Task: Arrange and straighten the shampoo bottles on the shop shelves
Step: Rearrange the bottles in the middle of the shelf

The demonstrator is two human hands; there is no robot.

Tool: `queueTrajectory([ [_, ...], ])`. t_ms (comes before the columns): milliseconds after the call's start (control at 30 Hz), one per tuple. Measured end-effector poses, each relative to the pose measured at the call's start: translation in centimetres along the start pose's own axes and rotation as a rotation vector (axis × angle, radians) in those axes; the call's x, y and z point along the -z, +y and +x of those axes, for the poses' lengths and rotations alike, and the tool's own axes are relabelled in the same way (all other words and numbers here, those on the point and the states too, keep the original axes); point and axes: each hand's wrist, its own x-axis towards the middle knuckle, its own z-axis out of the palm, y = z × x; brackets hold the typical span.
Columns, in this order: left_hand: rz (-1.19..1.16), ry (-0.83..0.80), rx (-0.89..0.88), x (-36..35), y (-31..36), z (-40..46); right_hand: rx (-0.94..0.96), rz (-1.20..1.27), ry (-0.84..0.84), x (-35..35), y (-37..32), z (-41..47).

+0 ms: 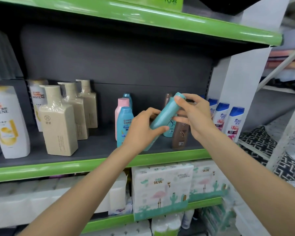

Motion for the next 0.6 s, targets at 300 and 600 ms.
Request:
queueTrajectory([
  [300,0.050,0.172,0.016,-2.6,-2.3,5.7,0.240,-0.441,-0.218,0.4,-1.4,7.4],
  [600,-0.040,0.242,0.300,-7.5,-6.9,14.8,0.266,-0.696,-0.219,4.2,2.9,22.2],
])
